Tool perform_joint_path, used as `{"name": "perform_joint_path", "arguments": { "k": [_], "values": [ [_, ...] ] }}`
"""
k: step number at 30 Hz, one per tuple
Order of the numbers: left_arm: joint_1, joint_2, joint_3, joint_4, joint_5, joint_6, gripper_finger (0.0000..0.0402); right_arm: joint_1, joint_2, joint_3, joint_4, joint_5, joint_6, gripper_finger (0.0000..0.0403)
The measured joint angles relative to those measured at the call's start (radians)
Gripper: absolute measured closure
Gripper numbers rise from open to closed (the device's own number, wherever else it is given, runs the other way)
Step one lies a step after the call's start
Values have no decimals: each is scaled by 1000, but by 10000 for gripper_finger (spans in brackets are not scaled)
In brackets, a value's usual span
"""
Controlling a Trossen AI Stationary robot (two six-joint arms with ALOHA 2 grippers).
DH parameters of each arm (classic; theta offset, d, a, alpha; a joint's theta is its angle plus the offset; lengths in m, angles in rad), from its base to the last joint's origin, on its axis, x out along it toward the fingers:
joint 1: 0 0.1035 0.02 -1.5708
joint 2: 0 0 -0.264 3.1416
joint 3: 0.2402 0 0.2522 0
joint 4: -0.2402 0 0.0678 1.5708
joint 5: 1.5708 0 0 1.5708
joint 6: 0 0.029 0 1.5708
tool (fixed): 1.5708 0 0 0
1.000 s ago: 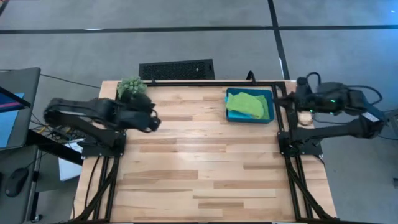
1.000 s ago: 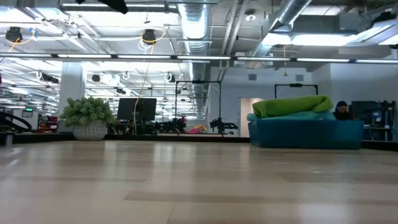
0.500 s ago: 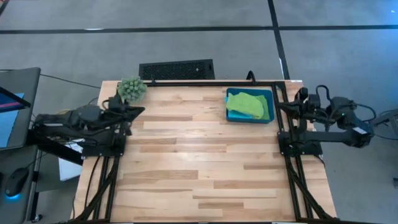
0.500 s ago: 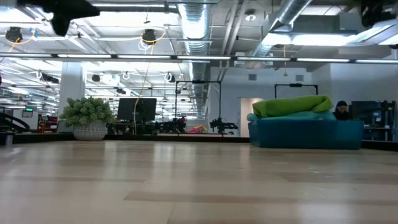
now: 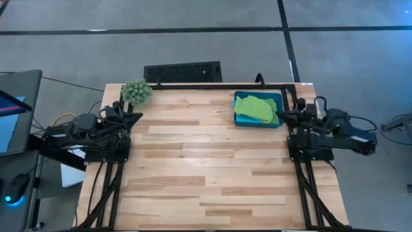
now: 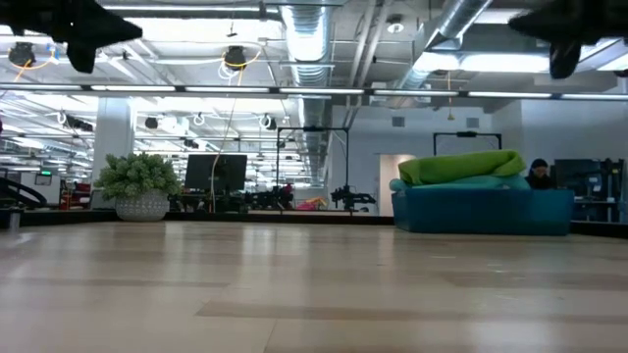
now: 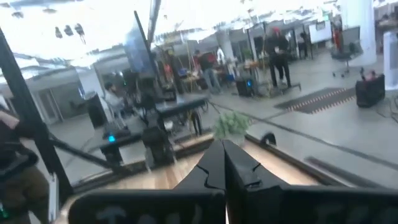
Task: Fold microfiber towels
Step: Return to Home Position
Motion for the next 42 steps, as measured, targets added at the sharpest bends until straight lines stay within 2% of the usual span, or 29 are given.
{"name": "perform_joint_path", "arguments": {
  "k": [12, 19, 29, 32, 35, 42],
  "values": [
    [0, -2, -106, 46, 1, -8, 401, 0, 1, -269, 307, -1, -7, 392],
    [0, -2, -163, 48, 3, -24, 401, 0, 1, -412, 414, -1, -8, 390],
    [0, -1, -368, 324, 25, -17, 401, 0, 12, -417, 387, 19, 17, 384],
    [1, 20, -382, 397, 44, 31, 401, 0, 12, -417, 387, 26, 17, 380],
    [0, 19, -384, 387, 57, 66, 401, 0, 12, -417, 387, 26, 17, 376],
    [1, 19, -381, 369, -31, 33, 401, 0, 12, -417, 387, 25, 17, 375]
  ]
}}
